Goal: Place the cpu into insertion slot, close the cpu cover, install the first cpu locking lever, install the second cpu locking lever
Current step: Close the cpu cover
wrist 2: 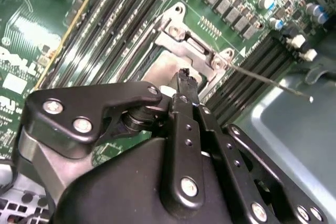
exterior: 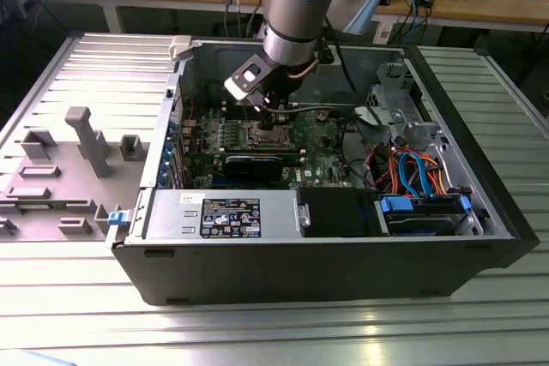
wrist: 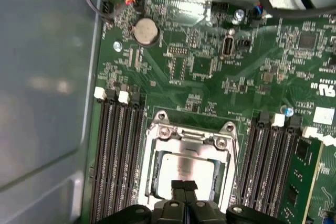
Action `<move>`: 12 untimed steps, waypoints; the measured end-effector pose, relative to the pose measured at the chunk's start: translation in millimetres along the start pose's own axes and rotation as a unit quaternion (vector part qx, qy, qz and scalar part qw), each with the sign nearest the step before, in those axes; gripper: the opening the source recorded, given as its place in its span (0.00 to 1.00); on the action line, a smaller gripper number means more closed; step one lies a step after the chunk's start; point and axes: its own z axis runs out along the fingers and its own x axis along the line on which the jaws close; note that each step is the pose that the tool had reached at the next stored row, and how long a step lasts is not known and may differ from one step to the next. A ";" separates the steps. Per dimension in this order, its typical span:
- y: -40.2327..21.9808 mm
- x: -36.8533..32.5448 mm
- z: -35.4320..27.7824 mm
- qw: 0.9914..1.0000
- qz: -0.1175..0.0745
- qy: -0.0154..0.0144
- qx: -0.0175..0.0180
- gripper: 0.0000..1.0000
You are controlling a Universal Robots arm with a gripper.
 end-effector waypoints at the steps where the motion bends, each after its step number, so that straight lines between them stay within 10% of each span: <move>1: 0.6 0.1 -1.9 1.000 0.000 0.001 0.000 0.11; 12: -1.7 4.5 -33.9 1.000 -0.001 0.005 0.000 0.11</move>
